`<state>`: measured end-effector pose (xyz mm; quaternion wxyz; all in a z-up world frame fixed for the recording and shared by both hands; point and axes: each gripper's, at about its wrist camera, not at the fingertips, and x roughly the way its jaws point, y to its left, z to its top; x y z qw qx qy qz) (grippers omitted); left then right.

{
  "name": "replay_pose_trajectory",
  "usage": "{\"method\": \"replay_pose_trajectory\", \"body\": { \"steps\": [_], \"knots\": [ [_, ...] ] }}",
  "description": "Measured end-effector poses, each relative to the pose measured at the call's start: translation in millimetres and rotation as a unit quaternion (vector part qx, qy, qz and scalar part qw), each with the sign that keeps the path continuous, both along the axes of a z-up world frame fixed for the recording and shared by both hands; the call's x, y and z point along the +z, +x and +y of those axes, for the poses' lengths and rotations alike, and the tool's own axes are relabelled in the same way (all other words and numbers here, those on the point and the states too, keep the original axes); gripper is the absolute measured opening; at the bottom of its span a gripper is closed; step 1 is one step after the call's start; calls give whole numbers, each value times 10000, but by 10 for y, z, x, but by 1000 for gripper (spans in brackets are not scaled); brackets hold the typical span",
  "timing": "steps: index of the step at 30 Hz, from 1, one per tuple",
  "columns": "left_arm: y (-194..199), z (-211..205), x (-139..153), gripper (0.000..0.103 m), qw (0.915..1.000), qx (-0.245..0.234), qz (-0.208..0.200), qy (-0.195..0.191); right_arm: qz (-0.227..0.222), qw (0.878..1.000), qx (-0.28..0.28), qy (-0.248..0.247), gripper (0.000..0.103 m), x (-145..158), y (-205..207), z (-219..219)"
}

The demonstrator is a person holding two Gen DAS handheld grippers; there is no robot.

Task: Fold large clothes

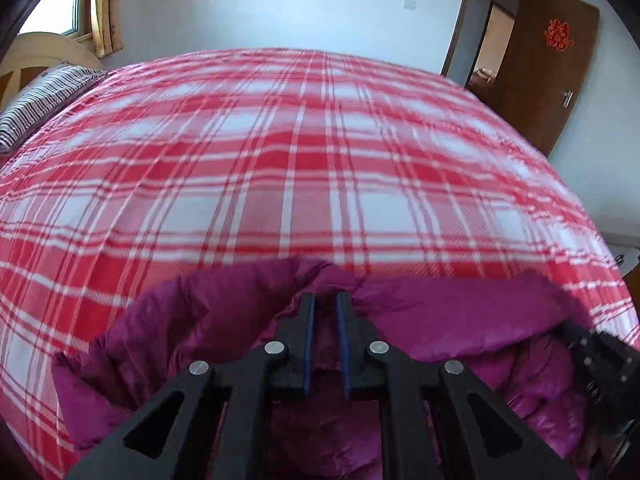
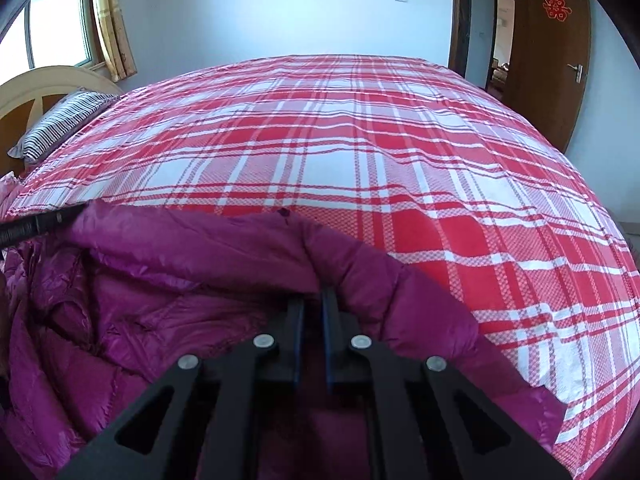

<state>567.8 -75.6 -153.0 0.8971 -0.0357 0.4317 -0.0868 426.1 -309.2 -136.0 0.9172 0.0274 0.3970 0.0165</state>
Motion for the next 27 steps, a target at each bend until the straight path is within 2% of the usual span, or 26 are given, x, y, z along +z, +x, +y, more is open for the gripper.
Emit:
{"method": "replay_pose_trajectory", "body": {
  "steps": [5, 7, 8, 9, 13, 16, 18, 21, 23, 26, 27],
  "knots": [
    [-75, -18, -55, 11, 9999, -5, -116, 23, 0, 10000, -23, 5, 9, 15, -11, -6],
    [-85, -22, -70, 11, 9999, 14, -156, -6, -27, 9999, -98, 86, 15, 63, -63, -37],
    [-93, -11, -77, 11, 9998, 29, -175, -44, -83, 9998, -154, 129, 23, 106, -115, -59],
    [-64, -7, -82, 11, 9998, 36, -176, -60, -209, 9991, -324, 194, 28, 198, -217, -95],
    [-58, 2, -95, 11, 9996, 70, -235, -137, -799, 9934, -690, 444, 33, 598, -483, -87],
    [-62, 7, -95, 11, 9995, 63, -253, -161, -692, 9948, -425, 618, 38, 786, -286, 137],
    [-64, 21, -99, 11, 9994, 59, -249, -212, -473, 9965, -290, 622, 54, 733, -88, 295],
    [-98, 40, -55, 11, 9992, 83, -309, -228, -43, 9994, -221, 270, 52, 436, 128, 468],
    [-209, 69, 102, 11, 9979, 150, -567, -277, 242, 9989, -248, 317, 50, 189, 164, 450],
    [-345, 60, 375, 13, 9937, 174, -1015, -449, 86, 9991, -158, 396, 48, 47, 89, 394],
    [-353, 31, 437, 25, 9929, 130, -1056, -528, 61, 9991, -144, 400, 48, 33, 78, 390]
  ]
}}
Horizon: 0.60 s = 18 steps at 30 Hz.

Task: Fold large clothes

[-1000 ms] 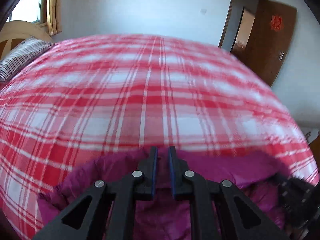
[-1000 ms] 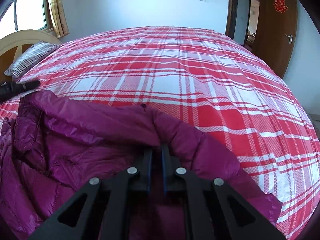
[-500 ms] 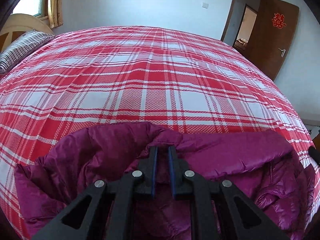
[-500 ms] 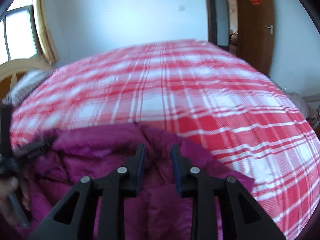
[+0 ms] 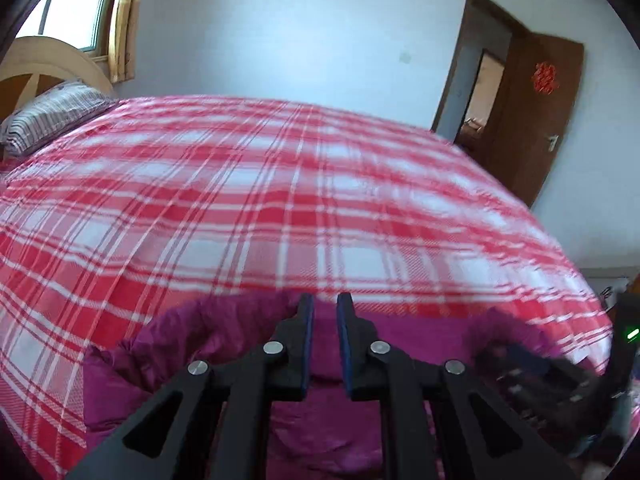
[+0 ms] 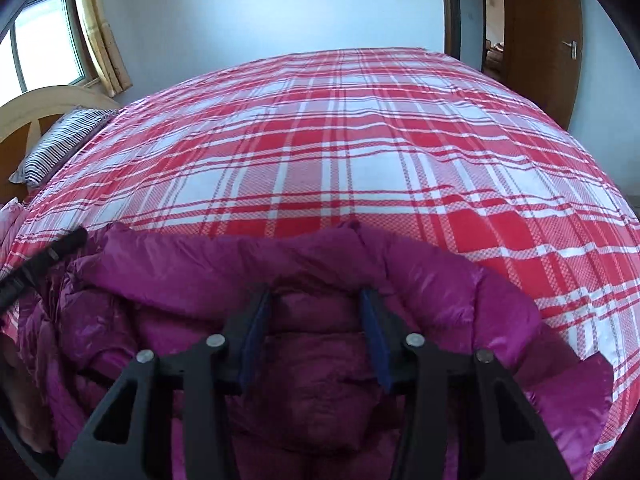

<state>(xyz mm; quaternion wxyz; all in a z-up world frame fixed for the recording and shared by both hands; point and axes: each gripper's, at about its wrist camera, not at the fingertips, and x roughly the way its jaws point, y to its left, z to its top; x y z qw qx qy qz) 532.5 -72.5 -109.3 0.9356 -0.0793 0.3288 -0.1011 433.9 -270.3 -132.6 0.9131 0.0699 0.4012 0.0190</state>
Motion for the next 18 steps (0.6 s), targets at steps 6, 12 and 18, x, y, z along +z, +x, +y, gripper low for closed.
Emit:
{"method": "replay_pose_trajectory", "body": {
  "steps": [6, 12, 18],
  "knots": [
    [282, -305, -439, 70, 9928, 51, 958, 720, -20, 10000, 3, 3, 49, -24, -2, 7],
    [270, -446, -596, 72, 9863, 104, 998, 1310, -20, 9998, 17, 182, 49, -42, -12, -25],
    [366, -422, -672, 89, 9815, 334, 1147, 1498, 41, 10000, 11, -28, 49, -60, 12, 29]
  ]
}}
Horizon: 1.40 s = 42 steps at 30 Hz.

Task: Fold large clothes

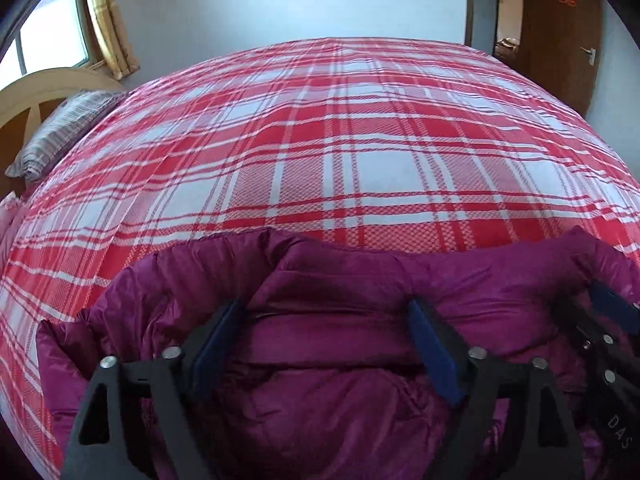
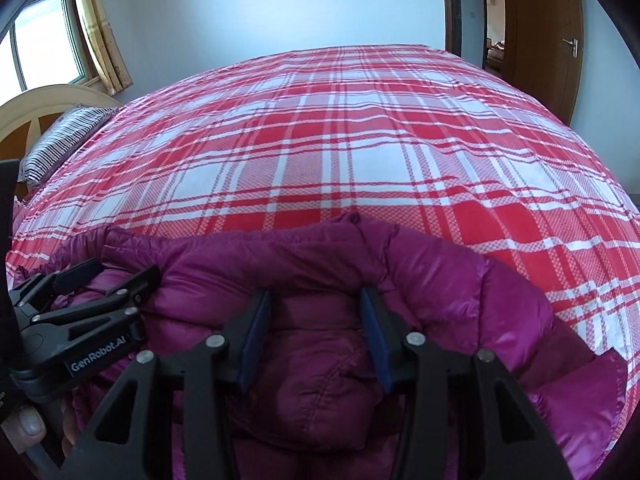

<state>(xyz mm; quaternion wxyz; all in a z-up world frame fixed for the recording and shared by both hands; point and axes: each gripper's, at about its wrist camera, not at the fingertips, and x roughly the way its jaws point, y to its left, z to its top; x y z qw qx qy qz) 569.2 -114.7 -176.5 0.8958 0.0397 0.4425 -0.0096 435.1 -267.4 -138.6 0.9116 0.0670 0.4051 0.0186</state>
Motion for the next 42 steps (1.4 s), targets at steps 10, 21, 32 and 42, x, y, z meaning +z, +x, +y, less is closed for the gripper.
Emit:
{"method": "replay_pose_trajectory", "body": {
  "steps": [10, 21, 32, 42],
  "knots": [
    [-8, 11, -20, 93, 10000, 41, 46, -72, 66, 9992, -26, -387, 49, -16, 17, 94],
    [20, -18, -40, 97, 9999, 92, 67, 27, 87, 9984, -61, -553, 50, -31, 24, 134],
    [36, -16, -54, 98, 9999, 106, 72, 42, 88, 9983, -62, -566, 50, -40, 34, 147],
    [80, -24, -52, 102, 9995, 215, 156, 163, 118, 9982, -43, -591, 52, -38, 50, 160]
  ]
}}
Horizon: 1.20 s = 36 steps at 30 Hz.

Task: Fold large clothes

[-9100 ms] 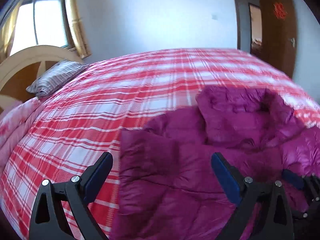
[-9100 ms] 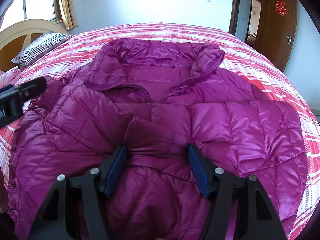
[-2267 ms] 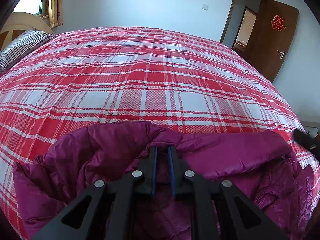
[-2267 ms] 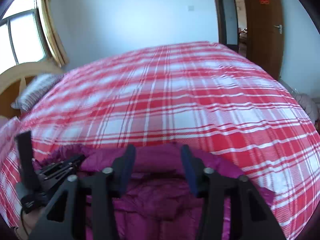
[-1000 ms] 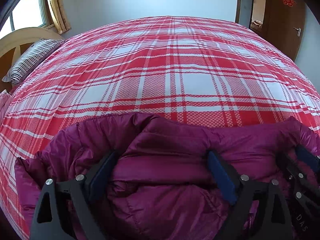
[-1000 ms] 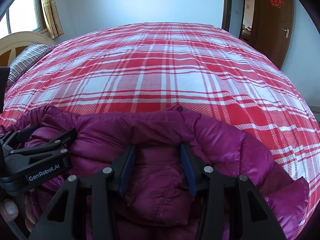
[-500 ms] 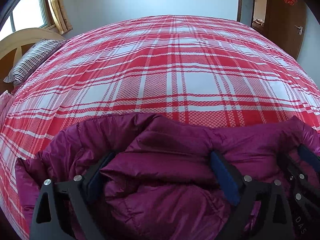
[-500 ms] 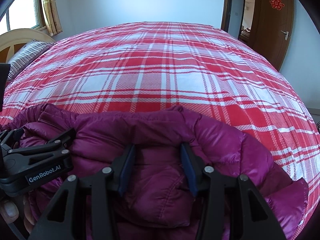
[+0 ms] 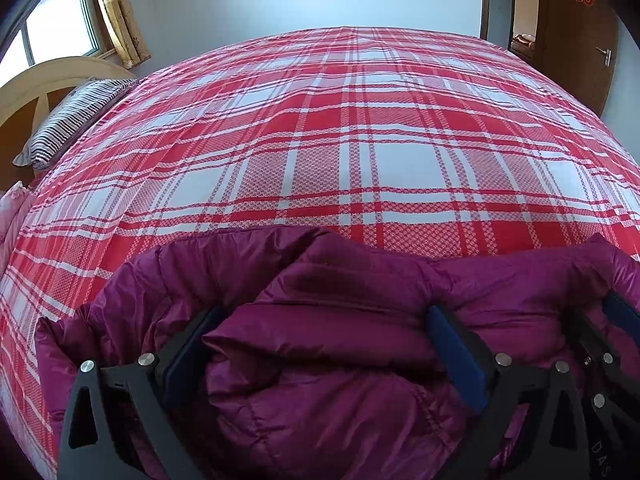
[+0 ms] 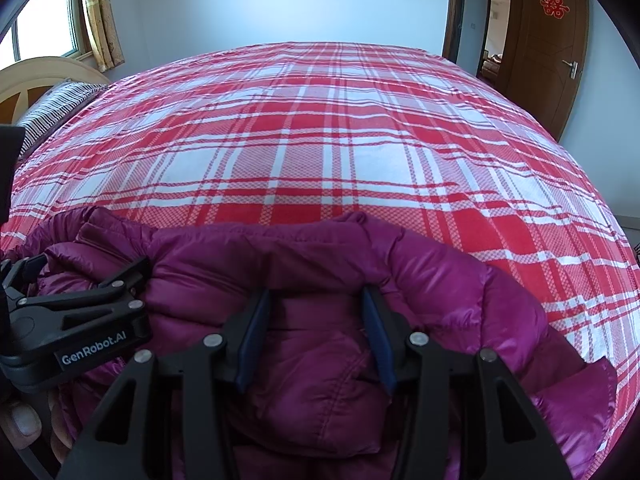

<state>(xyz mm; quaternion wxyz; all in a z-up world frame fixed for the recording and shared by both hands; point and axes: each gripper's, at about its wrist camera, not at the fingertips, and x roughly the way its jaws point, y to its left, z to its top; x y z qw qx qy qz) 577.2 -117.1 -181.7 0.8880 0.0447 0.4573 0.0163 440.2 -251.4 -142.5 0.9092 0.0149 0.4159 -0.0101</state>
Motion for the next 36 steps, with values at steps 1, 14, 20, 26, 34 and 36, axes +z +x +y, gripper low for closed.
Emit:
{"method": "replay_pose_trajectory", "body": {
  "steps": [1, 14, 20, 26, 34, 36],
  "knots": [
    [7, 12, 23, 102, 10000, -20, 29, -50, 11, 10000, 28, -12, 53, 6, 8, 6],
    [-2308, 1641, 1103, 102, 9759, -858, -978, -1752, 26, 9934, 284, 1107, 78, 673, -1819, -734],
    [-3714, 2101, 503, 102, 9818, -850, -473, -1632, 524, 9944, -38, 915, 78, 349, -3234, -981],
    [-4384, 2118, 106, 102, 9832, -848, -234, -1599, 716, 9907, -239, 1136, 78, 7, -4141, -978],
    [-4585, 1913, 49, 50, 9873, -1066, -332, -1132, 737, 9881, -108, 1344, 62, -218, -4527, -768],
    [-4627, 1877, 84, 16, 9835, -1329, -251, -1201, 772, 9874, 1, 1382, 26, -169, -4476, -762]
  ]
}}
